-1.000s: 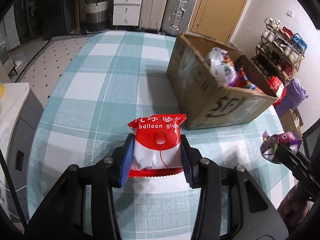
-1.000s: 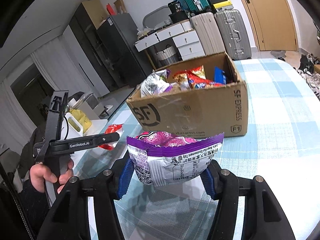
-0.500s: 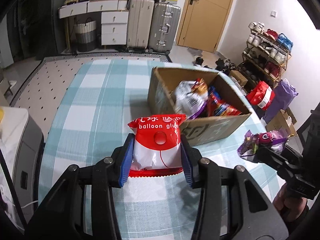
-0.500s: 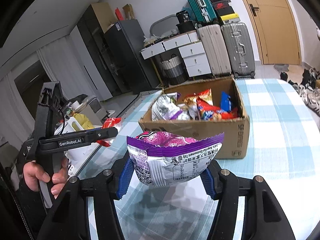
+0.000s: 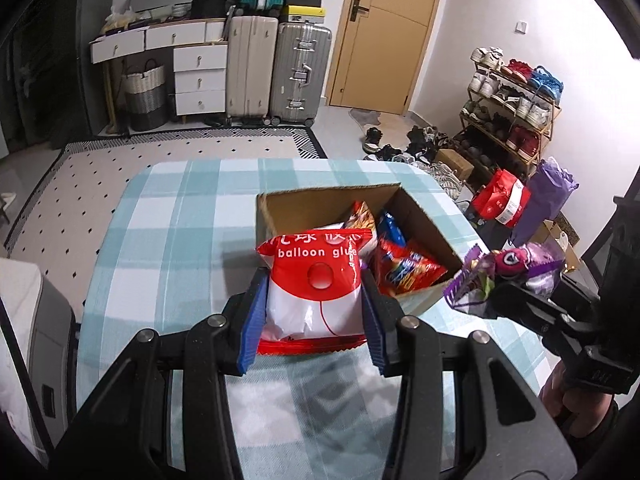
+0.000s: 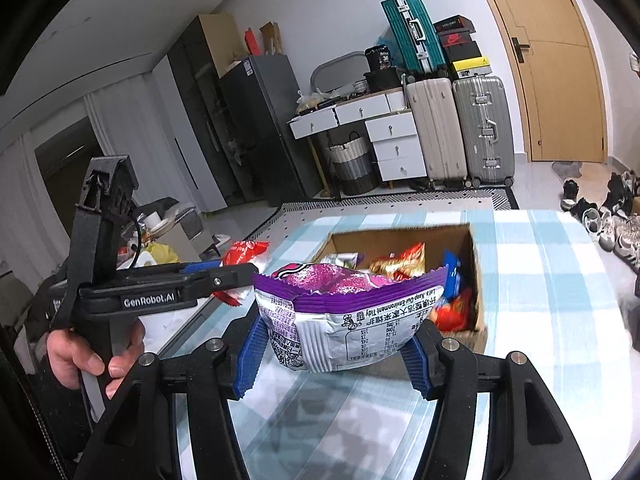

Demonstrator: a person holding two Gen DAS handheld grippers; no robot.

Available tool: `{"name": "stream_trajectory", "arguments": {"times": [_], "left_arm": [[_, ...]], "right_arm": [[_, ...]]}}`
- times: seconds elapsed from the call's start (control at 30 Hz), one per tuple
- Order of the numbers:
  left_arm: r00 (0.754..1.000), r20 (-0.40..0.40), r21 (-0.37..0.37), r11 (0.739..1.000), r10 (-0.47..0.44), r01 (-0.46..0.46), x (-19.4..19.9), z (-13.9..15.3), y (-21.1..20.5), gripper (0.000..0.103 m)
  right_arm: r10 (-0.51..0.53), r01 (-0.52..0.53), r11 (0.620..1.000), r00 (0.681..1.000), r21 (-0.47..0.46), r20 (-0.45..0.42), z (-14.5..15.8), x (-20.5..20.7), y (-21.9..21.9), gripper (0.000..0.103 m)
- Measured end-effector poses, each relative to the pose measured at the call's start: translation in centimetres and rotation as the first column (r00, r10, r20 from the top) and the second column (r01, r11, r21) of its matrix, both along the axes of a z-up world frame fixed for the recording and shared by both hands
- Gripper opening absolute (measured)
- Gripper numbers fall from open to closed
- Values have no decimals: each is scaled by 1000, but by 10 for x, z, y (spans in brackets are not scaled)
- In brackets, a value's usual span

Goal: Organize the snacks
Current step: 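Carry the red pack and purple-and-white bag over the box, then open both tools to drop the bags into the box and withdraw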

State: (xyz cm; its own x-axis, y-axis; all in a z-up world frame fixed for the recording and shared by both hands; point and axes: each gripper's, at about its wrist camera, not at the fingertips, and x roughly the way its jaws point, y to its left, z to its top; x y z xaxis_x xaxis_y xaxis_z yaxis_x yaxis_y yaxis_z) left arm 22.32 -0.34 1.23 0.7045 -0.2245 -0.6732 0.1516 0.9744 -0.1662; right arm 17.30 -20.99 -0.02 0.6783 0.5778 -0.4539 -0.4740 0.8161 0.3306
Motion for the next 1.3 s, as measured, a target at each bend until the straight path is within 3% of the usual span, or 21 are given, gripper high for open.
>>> {"name": "stream_trajectory", "arguments": {"times": [0.53,1.3], "left_arm": [[999,-22,22,999,-49,50,76,11,-35,40],[988,-85,30,991,-130,133,147,-23,-61,40]], "right_arm": [[-49,49,999,999,-24,5,27,64,-10,60],[-85,82,994,996,-71,-42,-9,137,-12,62]]}}
